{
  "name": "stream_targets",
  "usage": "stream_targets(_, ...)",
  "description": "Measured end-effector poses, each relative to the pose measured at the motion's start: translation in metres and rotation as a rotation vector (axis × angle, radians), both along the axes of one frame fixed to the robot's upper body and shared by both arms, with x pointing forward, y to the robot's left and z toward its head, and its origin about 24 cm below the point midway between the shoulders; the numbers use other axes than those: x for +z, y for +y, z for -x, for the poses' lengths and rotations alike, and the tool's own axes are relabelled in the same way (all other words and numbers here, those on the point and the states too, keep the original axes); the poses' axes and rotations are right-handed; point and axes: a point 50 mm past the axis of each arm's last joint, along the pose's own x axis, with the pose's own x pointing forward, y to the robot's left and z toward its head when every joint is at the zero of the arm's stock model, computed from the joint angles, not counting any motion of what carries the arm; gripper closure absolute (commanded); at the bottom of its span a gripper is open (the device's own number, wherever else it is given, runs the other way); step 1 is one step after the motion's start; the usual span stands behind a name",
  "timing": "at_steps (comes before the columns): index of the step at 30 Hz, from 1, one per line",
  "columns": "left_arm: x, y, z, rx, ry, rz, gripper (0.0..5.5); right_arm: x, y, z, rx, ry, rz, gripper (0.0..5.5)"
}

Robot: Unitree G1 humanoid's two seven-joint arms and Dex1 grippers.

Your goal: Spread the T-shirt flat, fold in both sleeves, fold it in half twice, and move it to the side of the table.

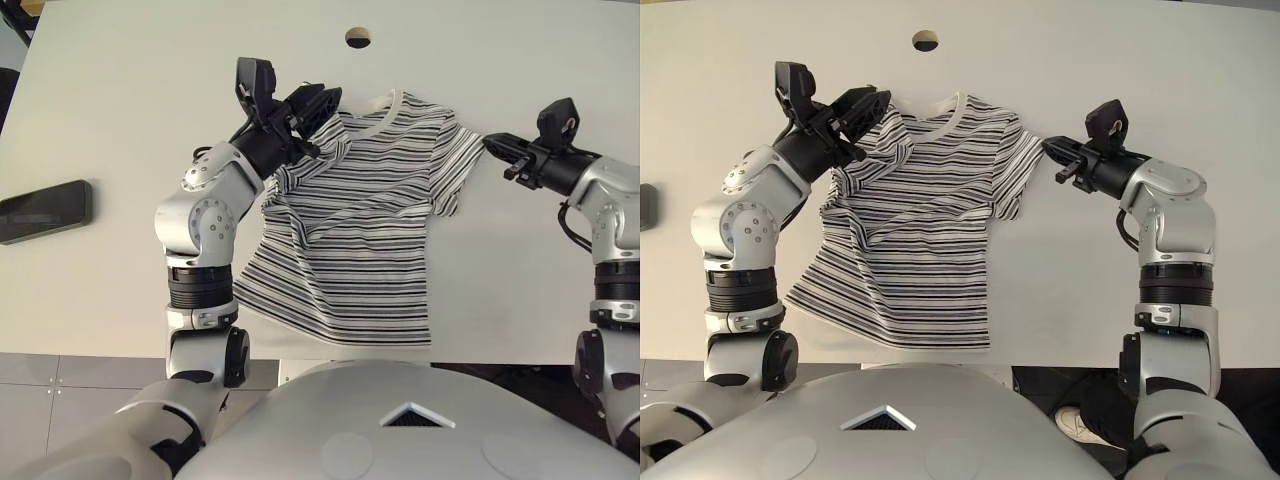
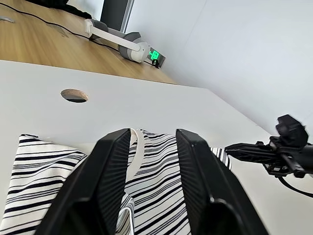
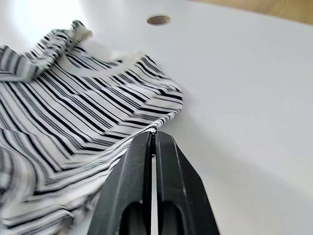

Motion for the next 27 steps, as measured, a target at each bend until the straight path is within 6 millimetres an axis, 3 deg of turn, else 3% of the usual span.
stream_targets(7,-0.001,-0.001,-0.002,0.003,0.009,0.022,3.76,0.014,0.033,0.0,0.048,0.007,-0.166,5.38)
stream_targets(17,-0.002,0.002,-0.003,0.016,0.016,0.031,3.76,0.021,0.109,-0.017,0.165,-0.002,-0.302,5.38)
stream_targets(23,-0.001,0.005,-0.003,0.027,0.014,0.044,3.76,0.0,0.125,-0.025,0.134,0.067,-0.287,5.38)
stream_targets(27,-0.001,0.005,-0.003,0.026,0.013,0.052,3.76,-0.002,0.111,-0.028,0.095,0.057,-0.265,4.75)
